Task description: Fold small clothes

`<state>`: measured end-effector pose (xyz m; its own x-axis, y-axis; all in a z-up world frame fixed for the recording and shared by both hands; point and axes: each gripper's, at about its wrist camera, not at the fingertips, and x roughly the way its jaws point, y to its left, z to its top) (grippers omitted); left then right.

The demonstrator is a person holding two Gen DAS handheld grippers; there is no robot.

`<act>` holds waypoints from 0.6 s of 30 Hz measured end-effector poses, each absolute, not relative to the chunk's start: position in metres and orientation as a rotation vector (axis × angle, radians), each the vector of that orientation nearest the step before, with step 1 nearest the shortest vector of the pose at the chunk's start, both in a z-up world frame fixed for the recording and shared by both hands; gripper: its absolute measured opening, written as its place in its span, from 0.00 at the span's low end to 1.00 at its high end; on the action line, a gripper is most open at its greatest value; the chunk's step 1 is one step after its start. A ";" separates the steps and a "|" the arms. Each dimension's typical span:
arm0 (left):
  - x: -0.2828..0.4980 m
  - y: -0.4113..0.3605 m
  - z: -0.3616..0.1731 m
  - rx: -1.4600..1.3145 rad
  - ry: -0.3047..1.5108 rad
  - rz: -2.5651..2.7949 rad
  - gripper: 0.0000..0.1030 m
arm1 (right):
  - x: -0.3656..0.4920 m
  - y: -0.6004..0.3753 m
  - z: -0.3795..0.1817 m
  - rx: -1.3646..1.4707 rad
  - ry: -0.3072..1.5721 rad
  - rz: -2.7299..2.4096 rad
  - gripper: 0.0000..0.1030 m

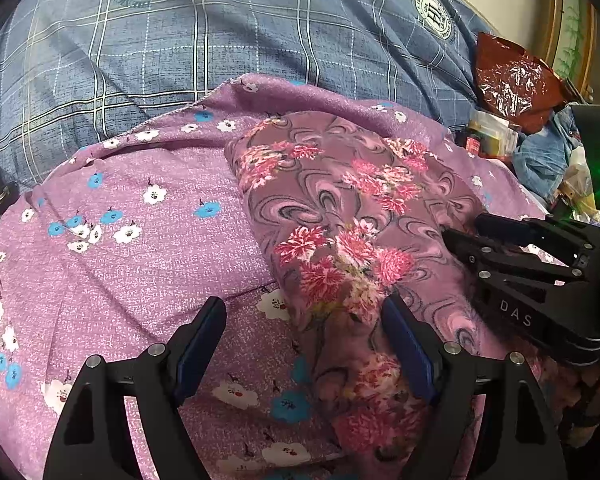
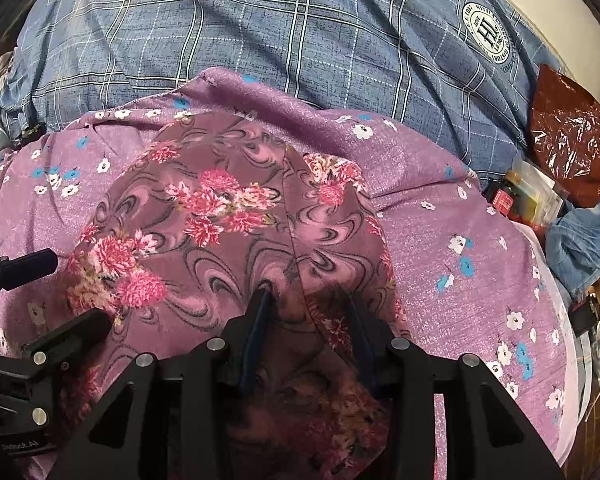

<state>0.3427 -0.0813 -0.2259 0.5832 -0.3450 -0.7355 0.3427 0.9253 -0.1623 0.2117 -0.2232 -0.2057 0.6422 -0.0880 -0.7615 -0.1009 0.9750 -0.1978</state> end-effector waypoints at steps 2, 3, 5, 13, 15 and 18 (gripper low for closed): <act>0.343 -0.081 -0.227 -0.005 0.862 -0.402 0.78 | 0.211 -0.222 -0.206 -0.237 0.874 0.004 0.39; 0.343 -0.081 -0.227 -0.007 0.864 -0.403 0.78 | 0.211 -0.222 -0.206 -0.238 0.874 0.004 0.39; 0.344 -0.080 -0.227 -0.015 0.871 -0.403 0.78 | 0.211 -0.222 -0.207 -0.239 0.873 0.005 0.39; 0.338 -0.079 -0.217 -0.016 0.848 -0.403 0.78 | 0.211 -0.222 -0.208 -0.236 0.872 0.008 0.39; 0.335 -0.077 -0.213 -0.028 0.832 -0.412 0.78 | 0.211 -0.223 -0.208 -0.235 0.871 0.011 0.39; 0.331 -0.082 -0.217 0.013 0.840 -0.413 0.78 | 0.211 -0.223 -0.208 -0.233 0.870 0.015 0.39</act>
